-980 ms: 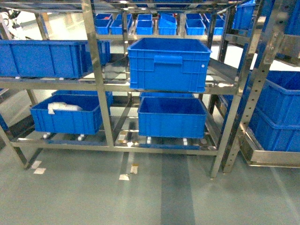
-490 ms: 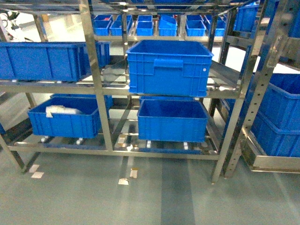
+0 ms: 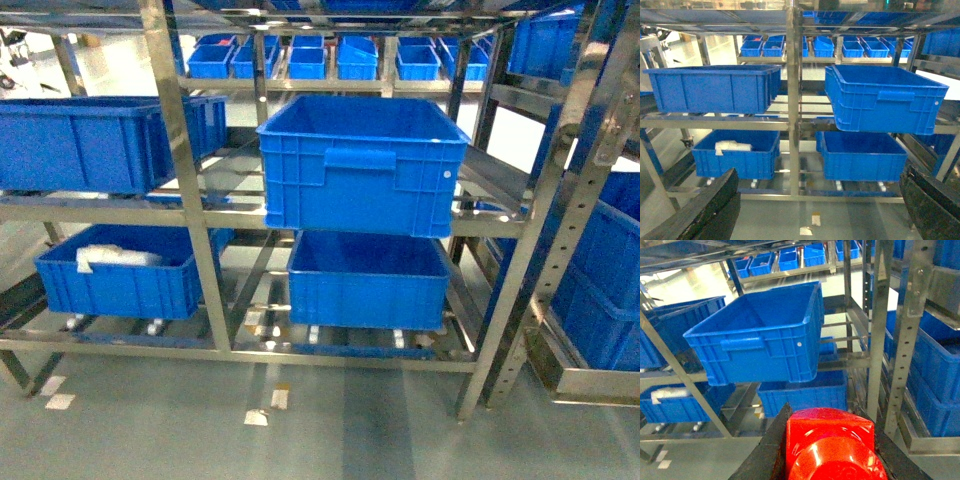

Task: Pick red block from blue box to shelf

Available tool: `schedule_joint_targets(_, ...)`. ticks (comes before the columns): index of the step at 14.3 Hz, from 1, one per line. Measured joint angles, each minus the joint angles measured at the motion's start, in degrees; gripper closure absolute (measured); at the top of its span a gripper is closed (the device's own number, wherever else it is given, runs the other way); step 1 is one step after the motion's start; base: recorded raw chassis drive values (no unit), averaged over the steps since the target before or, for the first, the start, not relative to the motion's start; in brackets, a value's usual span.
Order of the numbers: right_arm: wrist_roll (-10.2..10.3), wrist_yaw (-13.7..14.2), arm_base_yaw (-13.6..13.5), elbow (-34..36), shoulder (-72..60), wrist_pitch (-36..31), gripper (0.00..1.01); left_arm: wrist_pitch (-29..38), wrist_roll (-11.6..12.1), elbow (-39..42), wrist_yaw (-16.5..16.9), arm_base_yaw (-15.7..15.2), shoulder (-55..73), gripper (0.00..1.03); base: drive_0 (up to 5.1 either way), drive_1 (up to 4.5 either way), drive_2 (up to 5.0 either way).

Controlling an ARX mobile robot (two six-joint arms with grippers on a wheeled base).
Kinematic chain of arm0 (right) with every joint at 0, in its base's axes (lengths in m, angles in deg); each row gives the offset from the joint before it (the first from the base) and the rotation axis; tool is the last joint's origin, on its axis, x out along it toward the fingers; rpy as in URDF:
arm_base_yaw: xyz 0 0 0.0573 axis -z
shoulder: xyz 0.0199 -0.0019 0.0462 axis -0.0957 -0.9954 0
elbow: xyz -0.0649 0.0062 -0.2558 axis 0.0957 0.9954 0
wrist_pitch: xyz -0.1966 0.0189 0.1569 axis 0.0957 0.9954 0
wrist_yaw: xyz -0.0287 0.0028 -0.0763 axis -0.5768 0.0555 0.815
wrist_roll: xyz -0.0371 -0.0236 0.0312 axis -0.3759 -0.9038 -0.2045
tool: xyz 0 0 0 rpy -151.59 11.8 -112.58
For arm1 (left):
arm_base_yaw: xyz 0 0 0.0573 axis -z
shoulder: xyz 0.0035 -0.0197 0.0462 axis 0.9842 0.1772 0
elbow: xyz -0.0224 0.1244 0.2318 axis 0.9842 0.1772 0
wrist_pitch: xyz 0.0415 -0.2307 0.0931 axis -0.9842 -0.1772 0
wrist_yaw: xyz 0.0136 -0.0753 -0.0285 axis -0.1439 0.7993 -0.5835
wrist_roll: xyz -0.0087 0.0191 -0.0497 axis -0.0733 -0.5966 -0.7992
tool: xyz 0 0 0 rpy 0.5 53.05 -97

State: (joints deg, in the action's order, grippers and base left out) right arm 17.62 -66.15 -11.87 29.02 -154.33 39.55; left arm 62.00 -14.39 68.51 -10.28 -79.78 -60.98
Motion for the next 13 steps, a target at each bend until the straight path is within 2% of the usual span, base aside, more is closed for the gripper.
schedule_joint_targets(13,0.0,0.0,0.0,0.0,0.0,0.3,0.74,0.0,0.0,0.0,0.0,0.0,0.0,0.05,0.1,3.37,-3.2)
